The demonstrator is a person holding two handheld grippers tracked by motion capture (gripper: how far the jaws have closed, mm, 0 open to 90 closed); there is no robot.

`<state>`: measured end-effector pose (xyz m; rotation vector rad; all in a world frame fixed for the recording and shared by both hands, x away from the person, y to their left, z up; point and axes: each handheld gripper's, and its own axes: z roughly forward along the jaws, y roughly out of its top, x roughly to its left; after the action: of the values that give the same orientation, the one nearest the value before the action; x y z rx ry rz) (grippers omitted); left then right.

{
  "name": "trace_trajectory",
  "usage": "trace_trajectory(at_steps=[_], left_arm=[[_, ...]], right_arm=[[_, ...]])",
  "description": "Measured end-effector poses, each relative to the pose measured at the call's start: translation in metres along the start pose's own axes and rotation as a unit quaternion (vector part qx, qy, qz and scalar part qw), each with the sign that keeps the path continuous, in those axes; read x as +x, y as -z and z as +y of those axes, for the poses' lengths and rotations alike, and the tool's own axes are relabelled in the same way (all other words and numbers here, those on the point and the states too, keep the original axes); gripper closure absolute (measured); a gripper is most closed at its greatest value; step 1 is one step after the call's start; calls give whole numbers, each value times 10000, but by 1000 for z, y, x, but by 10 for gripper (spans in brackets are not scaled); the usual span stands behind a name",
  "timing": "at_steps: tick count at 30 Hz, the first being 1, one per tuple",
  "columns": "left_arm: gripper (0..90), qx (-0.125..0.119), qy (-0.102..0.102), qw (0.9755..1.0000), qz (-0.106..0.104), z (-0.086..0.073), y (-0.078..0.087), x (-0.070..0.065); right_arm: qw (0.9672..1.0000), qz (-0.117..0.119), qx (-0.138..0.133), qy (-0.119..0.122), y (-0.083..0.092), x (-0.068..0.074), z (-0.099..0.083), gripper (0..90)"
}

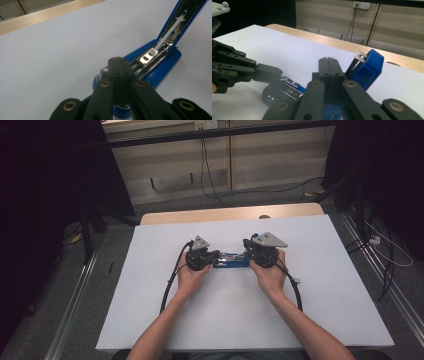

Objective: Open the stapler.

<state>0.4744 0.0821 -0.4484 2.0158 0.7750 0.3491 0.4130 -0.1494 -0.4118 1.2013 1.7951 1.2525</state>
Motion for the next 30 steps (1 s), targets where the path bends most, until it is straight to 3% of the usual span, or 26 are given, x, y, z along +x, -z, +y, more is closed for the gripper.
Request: trace_trajectory(at_steps=[17, 20, 30], left_arm=[[900, 14, -33, 10000, 7, 0, 0, 0], [900, 11, -46, 10000, 1, 0, 0, 0], [900, -14, -51, 10000, 11, -1, 0, 0]], right_arm=[[10000, -4, -11, 20, 7, -5, 1, 900], [9999, 2, -100, 46, 10, -7, 2, 900], [10000, -22, -22, -24, 19, -19, -5, 900]])
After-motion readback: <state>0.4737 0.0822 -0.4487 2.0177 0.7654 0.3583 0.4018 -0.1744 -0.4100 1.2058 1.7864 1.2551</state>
